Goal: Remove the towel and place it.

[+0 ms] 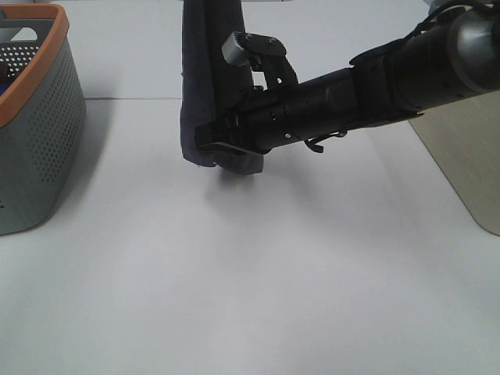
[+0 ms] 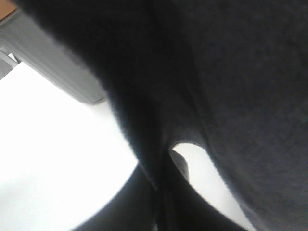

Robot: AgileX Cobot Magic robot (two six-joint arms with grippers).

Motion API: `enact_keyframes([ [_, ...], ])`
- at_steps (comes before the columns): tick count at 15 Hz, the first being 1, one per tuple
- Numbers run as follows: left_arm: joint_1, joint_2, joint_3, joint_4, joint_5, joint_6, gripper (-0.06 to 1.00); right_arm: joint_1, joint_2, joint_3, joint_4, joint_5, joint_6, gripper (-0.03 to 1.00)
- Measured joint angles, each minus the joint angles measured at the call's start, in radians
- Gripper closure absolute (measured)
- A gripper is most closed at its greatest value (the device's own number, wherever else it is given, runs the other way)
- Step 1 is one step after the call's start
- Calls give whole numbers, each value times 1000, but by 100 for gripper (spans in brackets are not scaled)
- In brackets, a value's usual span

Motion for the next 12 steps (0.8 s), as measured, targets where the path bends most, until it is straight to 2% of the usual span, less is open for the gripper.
enact_keyframes([
  [3,0,0,-51,0,107,0,94,0,-107,0,-326,87,291,94],
  [6,0,0,-136,-5,211,0,94,0,-257,0,-805,125,647,94],
  [9,0,0,-203,-13,321,0,94,0,-426,-7,-1287,131,941,94],
  [11,4,0,-210,-47,367,0,94,-10,-494,-62,-1532,200,1113,94],
  [12,12,0,-210,-75,376,0,94,-27,-504,-111,-1629,247,1156,94],
])
